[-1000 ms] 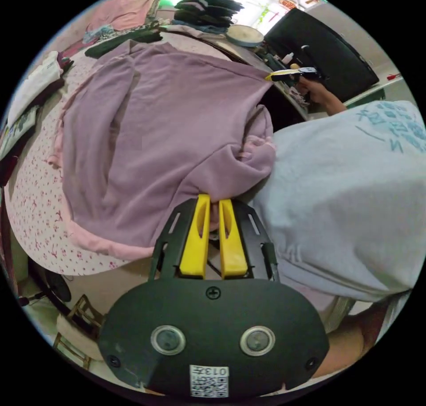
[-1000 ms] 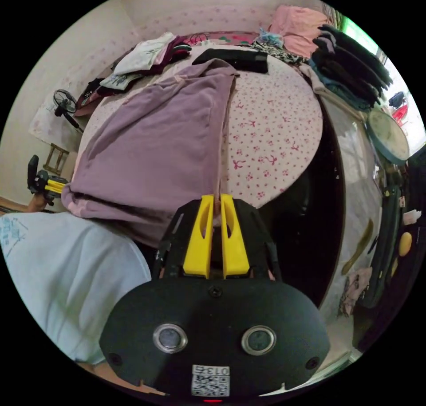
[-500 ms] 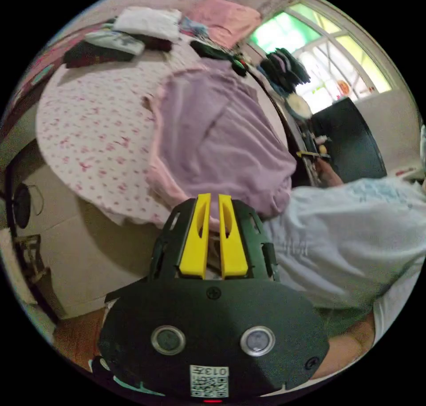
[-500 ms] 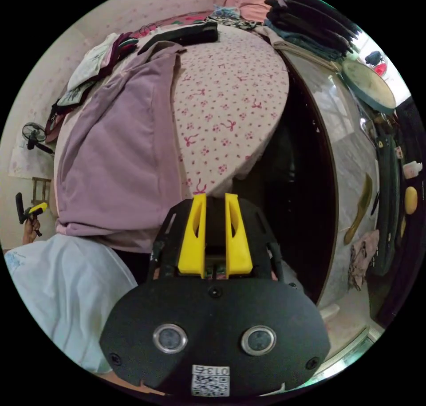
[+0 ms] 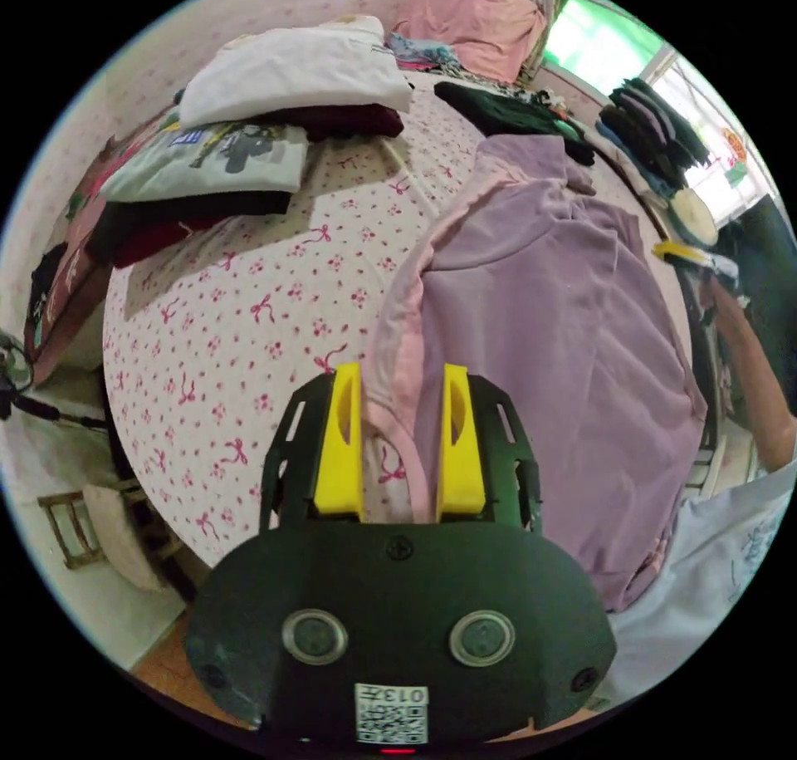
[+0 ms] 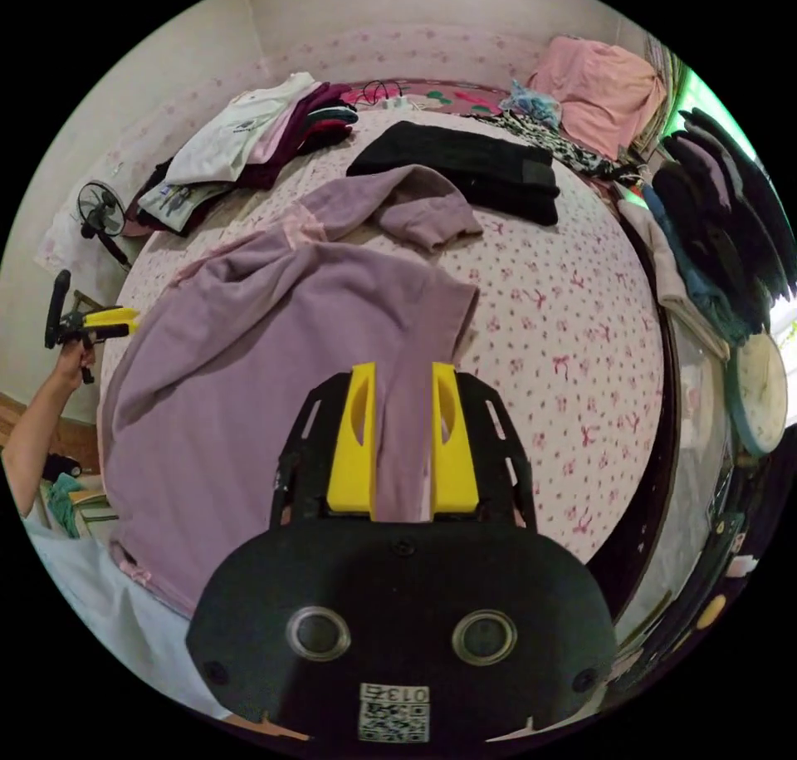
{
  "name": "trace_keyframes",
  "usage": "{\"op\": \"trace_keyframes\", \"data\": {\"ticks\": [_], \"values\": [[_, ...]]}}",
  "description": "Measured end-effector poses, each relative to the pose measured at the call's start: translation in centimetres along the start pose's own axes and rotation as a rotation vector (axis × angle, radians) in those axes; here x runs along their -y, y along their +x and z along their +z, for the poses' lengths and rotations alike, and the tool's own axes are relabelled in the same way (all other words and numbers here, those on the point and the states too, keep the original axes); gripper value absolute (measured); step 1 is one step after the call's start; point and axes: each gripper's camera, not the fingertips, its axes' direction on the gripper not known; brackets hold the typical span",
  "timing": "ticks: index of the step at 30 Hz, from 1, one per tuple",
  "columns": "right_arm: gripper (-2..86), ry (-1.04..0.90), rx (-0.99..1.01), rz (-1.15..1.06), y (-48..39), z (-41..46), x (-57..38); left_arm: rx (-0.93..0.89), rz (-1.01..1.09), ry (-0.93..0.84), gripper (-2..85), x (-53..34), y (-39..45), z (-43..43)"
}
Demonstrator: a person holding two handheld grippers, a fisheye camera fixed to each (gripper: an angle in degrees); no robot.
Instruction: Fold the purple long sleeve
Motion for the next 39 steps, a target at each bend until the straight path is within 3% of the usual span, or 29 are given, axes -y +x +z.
{"op": "trace_keyframes", "data": {"ticks": [3,9,13,16,18,25,28,30,34,37,39], "values": [[11.9,0.003,-0.045,-0.007,0.6,1.0,3.5,0.063,0.098,-0.112,13.6,1.5,1.3,2.0],[8.3,-0.119,-0.048,-0.029,1.9,4.7,7.1,0.036,0.152,-0.110,2.6,1.7,1.4,0.9],[4.7,-0.119,-0.001,-0.049,2.0,4.5,7.5,0.072,0.181,-0.037,0.8,0.9,0.6,-3.9],[4.0,-0.002,-0.055,-0.098,1.9,1.8,6.8,0.129,0.062,0.114,0.4,-0.7,-3.0,-9.6],[4.0,0.055,-0.067,-0.113,1.9,0.9,6.0,0.058,-0.021,0.214,0.4,-1.8,-5.4,-11.0],[6.7,-0.060,-0.048,-0.043,1.6,5.4,5.8,0.051,-0.181,0.017,2.4,-0.2,-7.7,-3.3],[8.7,-0.046,0.008,0.019,2.5,4.1,5.4,-0.047,-0.287,0.049,5.7,-1.4,-9.4,-4.3],[8.9,0.016,0.074,0.061,3.6,1.6,3.7,-0.096,-0.325,0.098,6.7,-3.1,-10.5,-5.9],[7.7,0.135,0.015,0.162,4.8,-2.6,-1.6,-0.114,-0.372,0.181,7.6,-7.9,-11.2,-10.4],[5.8,0.169,0.049,0.150,3.1,-4.3,-7.1,-0.136,-0.251,0.173,7.0,-10.8,-7.2,-12.3],[5.2,0.088,0.062,0.080,-0.3,-3.8,-11.0,-0.157,-0.148,0.117,7.1,-12.3,-3.4,-12.2]]}}
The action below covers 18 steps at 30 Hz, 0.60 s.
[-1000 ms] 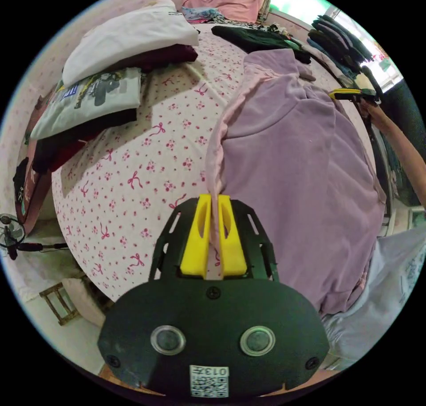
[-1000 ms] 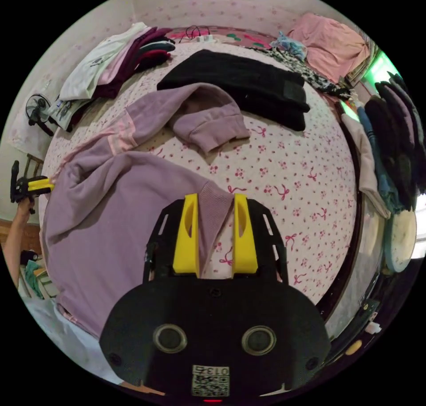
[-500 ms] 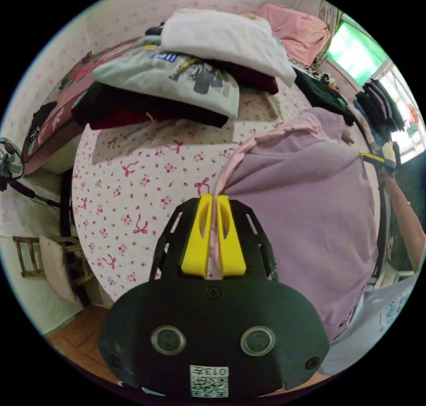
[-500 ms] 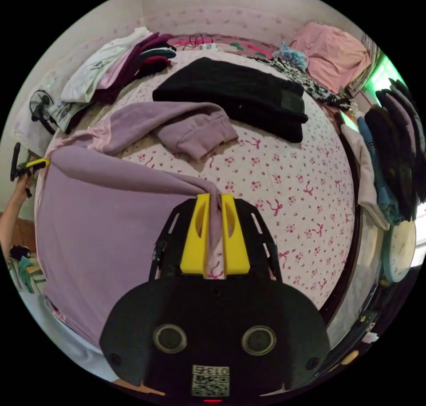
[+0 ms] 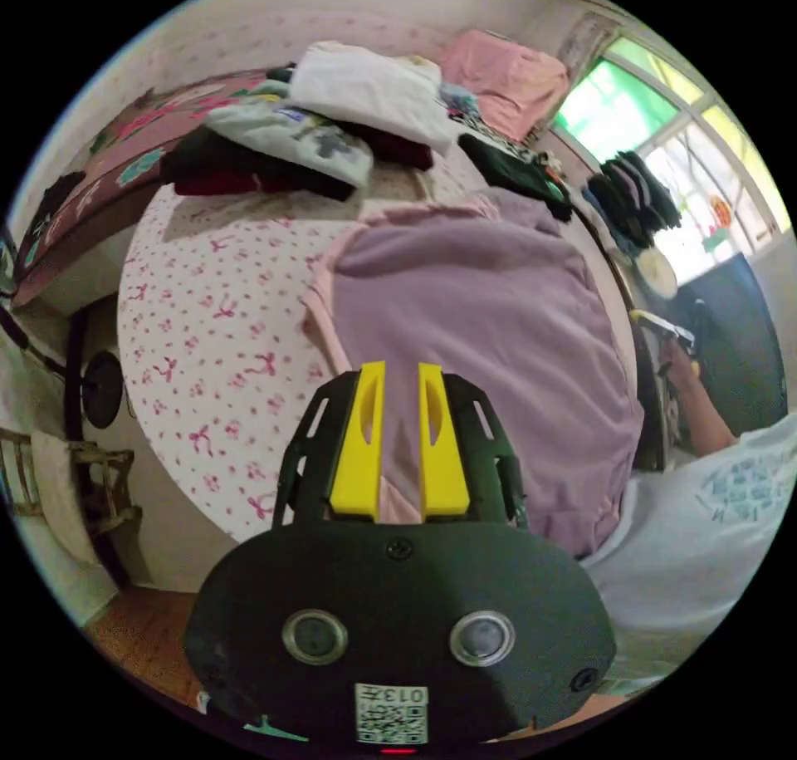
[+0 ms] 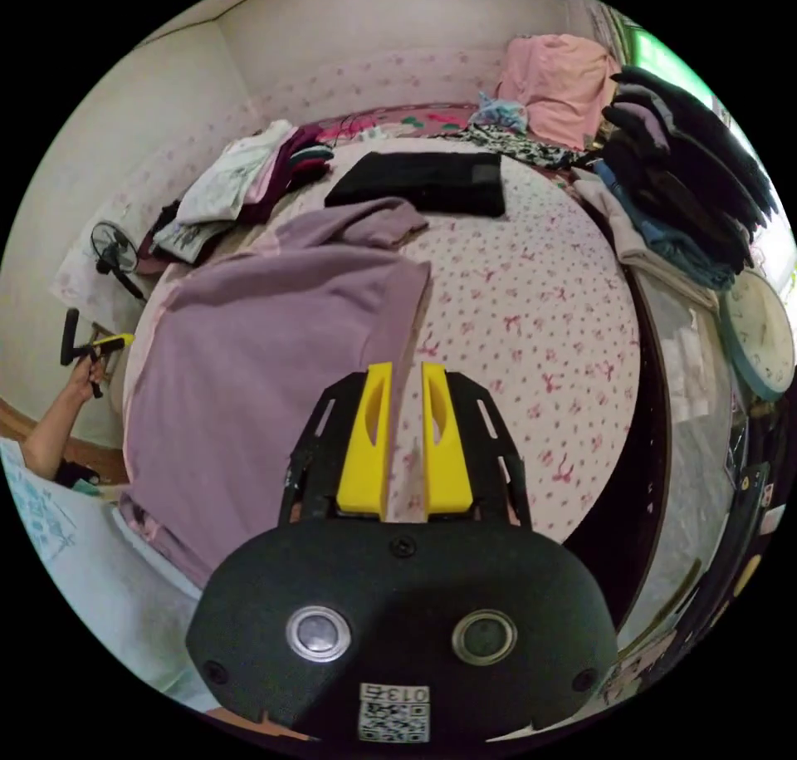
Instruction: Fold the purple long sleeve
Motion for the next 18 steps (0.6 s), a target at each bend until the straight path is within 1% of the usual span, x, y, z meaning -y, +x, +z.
{"op": "trace_keyframes", "data": {"ticks": [2,5,9,10,11,12,14,15,18], "values": [[4.9,-0.037,-0.017,-0.034,-2.7,0.4,-3.3,0.009,0.098,-0.054,7.4,-3.3,4.9,0.7],[4.4,-0.062,-0.078,-0.081,-6.8,0.7,-8.0,0.052,0.166,-0.086,7.0,-7.0,9.6,1.6],[2.2,-0.124,-0.219,-0.138,-9.7,1.5,-12.2,0.152,0.193,-0.181,3.0,-9.7,11.9,3.5],[1.9,-0.136,-0.251,-0.145,-9.8,1.7,-12.7,0.226,0.227,-0.248,1.8,-10.6,12.1,4.4],[1.5,-0.153,-0.285,-0.152,-9.6,2.0,-13.5,0.250,0.213,-0.160,1.3,-11.3,11.9,3.6],[1.2,-0.181,-0.284,-0.118,-9.1,2.0,-13.9,0.263,0.181,-0.161,1.4,-11.5,11.5,3.5],[1.2,-0.210,-0.289,-0.059,-8.2,1.3,-14.3,0.192,0.101,-0.164,2.3,-12.3,9.7,2.1],[1.4,-0.147,-0.258,-0.046,-8.0,0.0,-14.9,0.178,0.077,-0.147,2.6,-12.7,9.3,1.5],[3.6,-0.094,-0.232,-0.040,-8.4,-1.8,-16.5,0.125,-0.060,-0.073,8.5,-14.9,7.3,-0.1]]}}
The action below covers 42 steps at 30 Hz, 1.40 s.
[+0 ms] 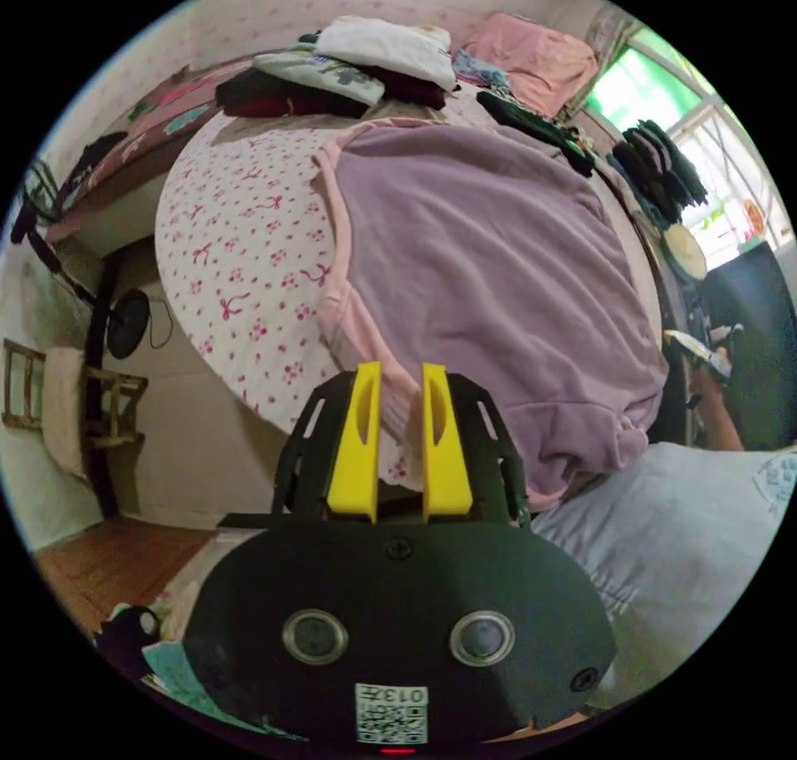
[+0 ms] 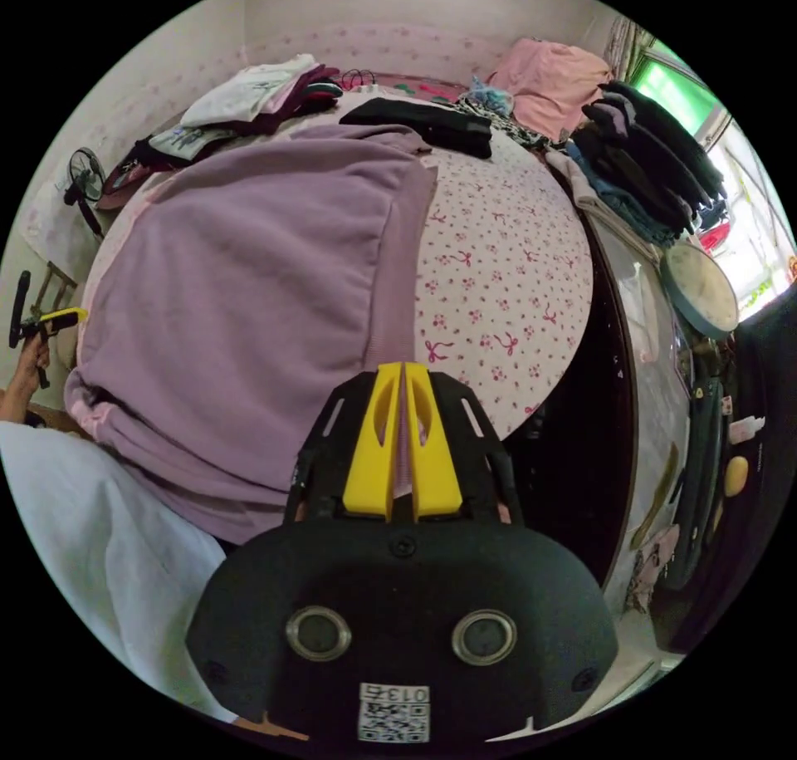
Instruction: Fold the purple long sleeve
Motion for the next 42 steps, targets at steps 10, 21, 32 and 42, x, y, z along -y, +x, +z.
{"op": "trace_keyframes", "data": {"ticks": [10,21,32,42], "values": [[9.7,-0.104,0.130,0.161,-0.5,2.0,-5.0,0.032,-0.100,-0.062,4.6,-0.9,1.1,4.1],[4.0,-0.132,0.167,0.038,-1.7,2.0,-5.8,0.018,-0.012,-0.102,1.2,-2.2,-1.8,4.6],[3.7,0.031,0.094,-0.078,-2.7,-1.8,-4.9,0.021,0.090,0.122,4.0,-3.1,2.0,2.4],[0.7,-0.013,0.204,-0.468,-12.8,0.8,-0.2,-0.185,0.581,-0.173,-0.1,1.4,15.1,12.8]]}}
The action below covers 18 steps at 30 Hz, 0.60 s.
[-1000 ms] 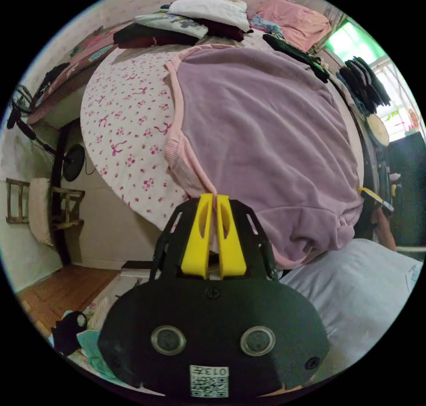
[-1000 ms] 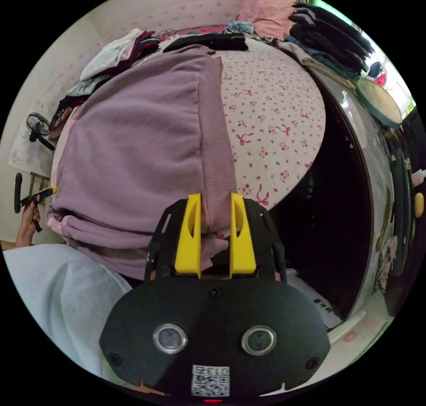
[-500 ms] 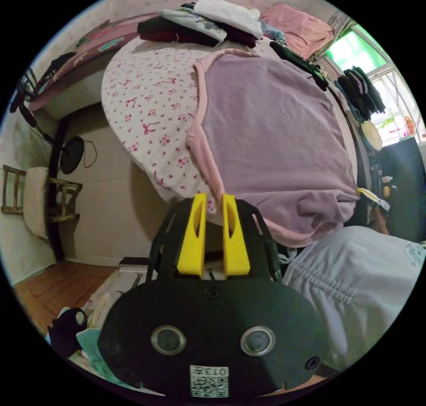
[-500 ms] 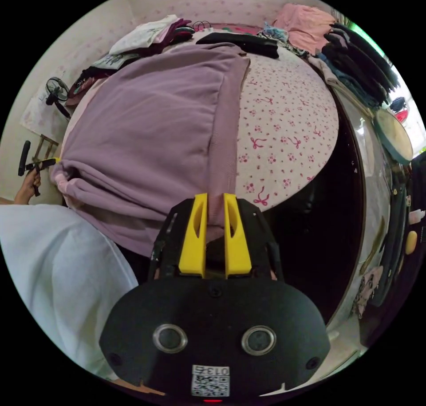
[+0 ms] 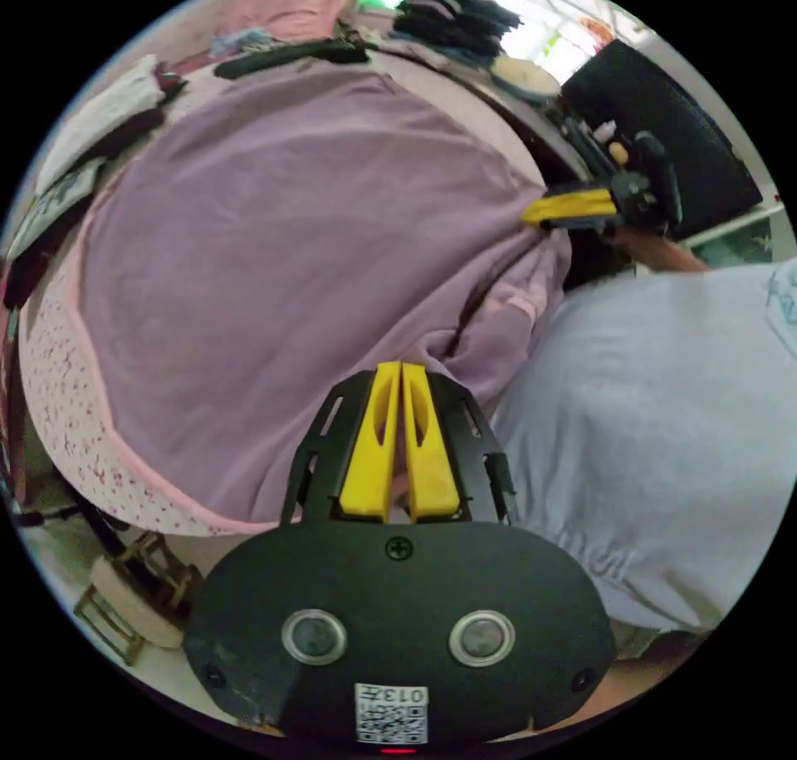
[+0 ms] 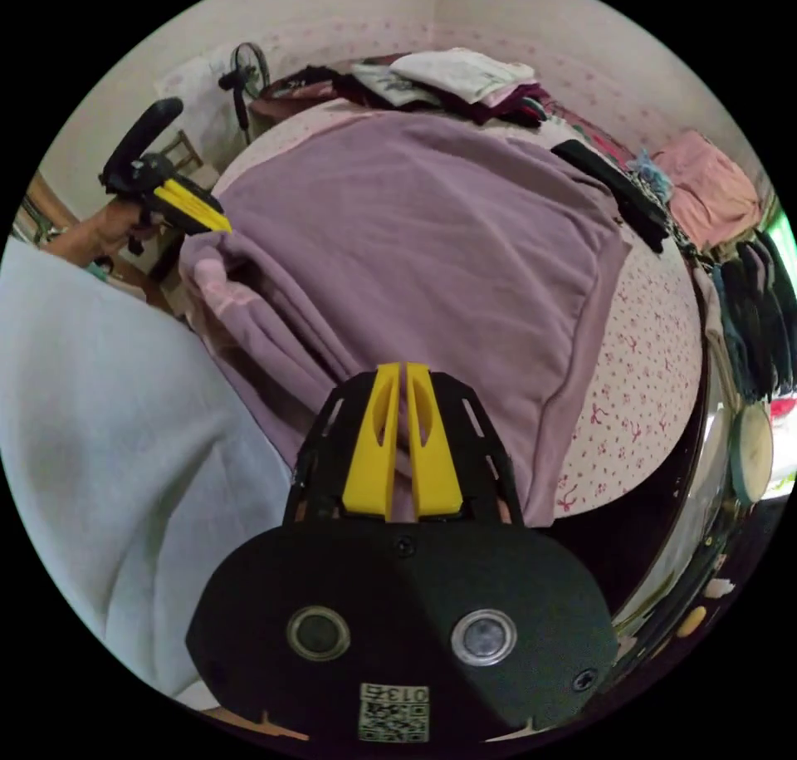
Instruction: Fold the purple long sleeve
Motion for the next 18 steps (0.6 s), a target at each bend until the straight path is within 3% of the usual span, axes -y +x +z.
{"op": "trace_keyframes", "data": {"ticks": [2,7,14,18], "values": [[0.4,-0.117,0.040,-0.056,-0.5,2.1,-0.2,-0.057,0.099,-0.149,-0.3,-0.2,0.9,3.6],[0.1,-0.072,0.100,-0.010,1.0,1.5,-0.8,-0.060,0.157,-0.127,-0.4,-0.8,0.9,3.0],[0.2,0.094,0.085,-0.058,1.9,0.0,4.8,0.001,0.057,0.107,-0.3,2.3,-1.4,1.7],[0.2,-0.060,0.175,-0.162,0.0,4.0,8.0,0.019,0.122,-0.103,-0.3,4.5,0.0,8.2]]}}
